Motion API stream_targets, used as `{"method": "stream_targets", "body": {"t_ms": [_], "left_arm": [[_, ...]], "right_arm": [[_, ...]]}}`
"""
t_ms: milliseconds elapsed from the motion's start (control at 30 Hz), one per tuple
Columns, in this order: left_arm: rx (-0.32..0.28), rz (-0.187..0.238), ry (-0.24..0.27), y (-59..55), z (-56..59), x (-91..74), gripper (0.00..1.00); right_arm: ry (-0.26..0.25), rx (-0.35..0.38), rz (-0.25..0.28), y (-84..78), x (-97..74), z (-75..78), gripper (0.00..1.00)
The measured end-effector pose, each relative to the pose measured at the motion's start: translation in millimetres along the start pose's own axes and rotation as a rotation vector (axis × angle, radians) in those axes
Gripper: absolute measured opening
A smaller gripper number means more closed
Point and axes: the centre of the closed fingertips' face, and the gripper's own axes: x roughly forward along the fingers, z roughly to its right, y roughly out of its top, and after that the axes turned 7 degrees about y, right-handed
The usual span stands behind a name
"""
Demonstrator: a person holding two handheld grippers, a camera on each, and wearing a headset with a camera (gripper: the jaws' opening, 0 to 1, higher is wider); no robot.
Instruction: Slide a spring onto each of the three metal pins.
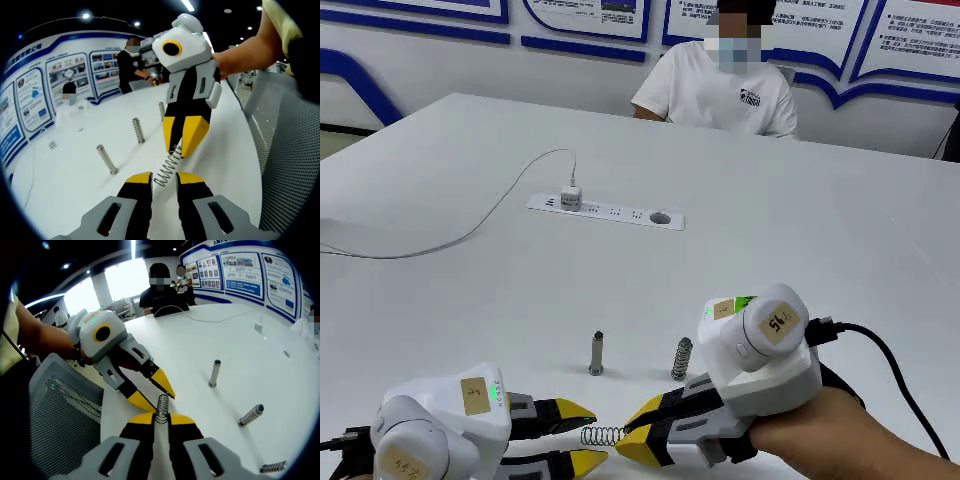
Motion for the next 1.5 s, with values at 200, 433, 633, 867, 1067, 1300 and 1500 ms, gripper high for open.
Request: {"method": "stream_targets", "body": {"t_ms": [200,433,633,867,1067,1300,1500], "left_arm": [[0.005,-0.001,-0.001,-0.3,-0.1,0.1,0.15],[-0.005,0.005,0.002,1.1,-0.4,1.0,0.13],[-0.027,0.012,0.0,2.2,0.2,1.9,0.12],[-0.065,0.021,-0.014,5.4,2.9,2.2,0.11],[-0.136,0.039,-0.022,10.3,2.4,2.0,0.11],[-0.202,0.066,-0.018,14.9,-0.9,0.8,0.11],[-0.259,0.105,-0.009,20.8,-5.0,-1.0,0.1]], "right_arm": [[0.007,0.007,-0.002,1.4,-0.9,-1.9,0.12],[-0.002,0.0,0.021,9.3,-4.9,-1.5,0.12],[-0.01,-0.017,0.045,17.8,-6.4,-1.4,0.12],[-0.021,-0.039,0.078,27.1,-6.6,-1.0,0.12],[-0.045,-0.07,0.099,32.8,-7.8,0.4,0.12],[-0.066,-0.107,0.124,40.7,-8.4,0.8,0.12],[-0.083,-0.132,0.138,44.9,-8.9,2.3,0.14]]}}
